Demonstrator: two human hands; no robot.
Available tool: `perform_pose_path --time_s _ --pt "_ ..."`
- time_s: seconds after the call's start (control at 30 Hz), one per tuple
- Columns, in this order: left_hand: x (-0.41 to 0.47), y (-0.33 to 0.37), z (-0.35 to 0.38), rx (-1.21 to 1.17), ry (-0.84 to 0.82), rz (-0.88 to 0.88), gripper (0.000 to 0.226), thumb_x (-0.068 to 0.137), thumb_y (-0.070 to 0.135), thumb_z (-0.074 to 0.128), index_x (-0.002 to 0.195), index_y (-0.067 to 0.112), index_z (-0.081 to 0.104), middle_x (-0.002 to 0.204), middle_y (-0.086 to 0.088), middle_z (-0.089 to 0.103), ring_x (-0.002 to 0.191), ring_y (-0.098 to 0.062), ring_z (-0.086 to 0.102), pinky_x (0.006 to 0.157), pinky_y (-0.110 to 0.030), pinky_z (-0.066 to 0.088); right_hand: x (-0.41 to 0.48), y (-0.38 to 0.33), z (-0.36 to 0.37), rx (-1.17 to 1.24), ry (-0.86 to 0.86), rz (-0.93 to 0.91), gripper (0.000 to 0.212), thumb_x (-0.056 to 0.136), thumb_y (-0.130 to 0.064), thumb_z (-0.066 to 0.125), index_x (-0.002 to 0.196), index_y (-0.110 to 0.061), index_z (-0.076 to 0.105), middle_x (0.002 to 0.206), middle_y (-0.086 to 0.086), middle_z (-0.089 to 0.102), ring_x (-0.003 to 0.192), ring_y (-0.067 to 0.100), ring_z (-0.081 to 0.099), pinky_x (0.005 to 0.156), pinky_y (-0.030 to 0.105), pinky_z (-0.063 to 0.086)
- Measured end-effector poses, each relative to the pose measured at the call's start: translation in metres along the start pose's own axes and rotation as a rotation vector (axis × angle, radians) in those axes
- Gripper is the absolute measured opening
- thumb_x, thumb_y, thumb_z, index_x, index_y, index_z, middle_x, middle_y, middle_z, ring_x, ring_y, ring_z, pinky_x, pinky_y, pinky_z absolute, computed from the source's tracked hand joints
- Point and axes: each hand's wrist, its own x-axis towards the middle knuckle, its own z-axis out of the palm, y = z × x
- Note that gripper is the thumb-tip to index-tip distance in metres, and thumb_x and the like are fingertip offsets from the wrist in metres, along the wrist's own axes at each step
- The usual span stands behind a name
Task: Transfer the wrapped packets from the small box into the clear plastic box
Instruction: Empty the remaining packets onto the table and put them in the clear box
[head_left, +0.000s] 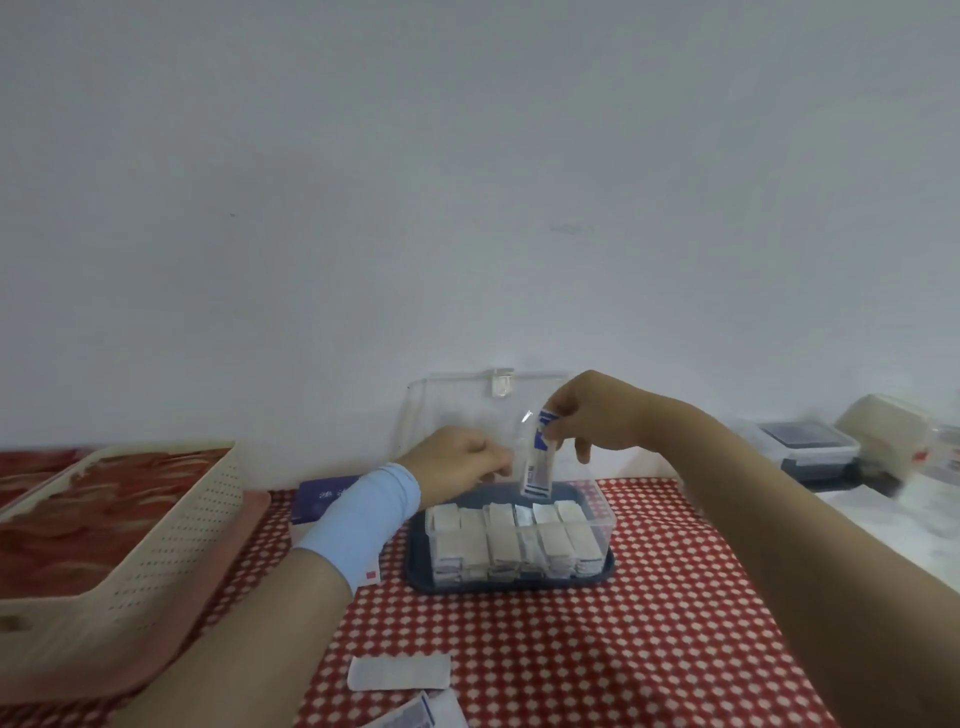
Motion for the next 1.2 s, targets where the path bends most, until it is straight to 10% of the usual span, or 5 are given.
perform_pose_path --time_s 0.33,0.8,1.2 --pt "0.014 -0.018 0.027 0.771 -0.252 -0.079 0.039 0.094 0.041 0.049 0.111 0.013 0.070 0.111 -0.006 0.068 0.095 -0.019 0.058 0.086 -0.030 0.045 0.032 0.009 0.050 -0.262 -0.222 0.054 0.010 0.093 -0.019 0.066 0.085 -0.016 0.071 0.080 0.002 0.073 0.054 0.011 0.064 0.063 0.021 0.048" --pt "0.003 -0.008 0.032 0.798 -0.305 0.090 0.045 0.092 0.049 0.047 0.136 0.043 0.055 0.145 0.002 0.042 0.135 -0.022 0.034 0.112 -0.047 0.031 0.041 0.012 0.078 -0.434 -0.294 0.088 0.016 0.096 -0.025 0.066 0.091 -0.010 0.070 0.084 0.001 0.071 0.063 0.011 0.064 0.078 0.029 0.056" --pt "0.014 -0.025 0.039 0.822 -0.360 0.004 0.055 0.082 0.062 0.048 0.131 0.040 0.059 0.144 -0.003 0.041 0.130 -0.030 0.036 0.109 -0.052 0.035 0.048 0.025 0.087 -0.563 -0.130 0.127 0.020 0.092 -0.017 0.066 0.111 -0.010 0.070 0.094 0.004 0.068 0.084 0.021 0.067 0.086 0.032 0.057"
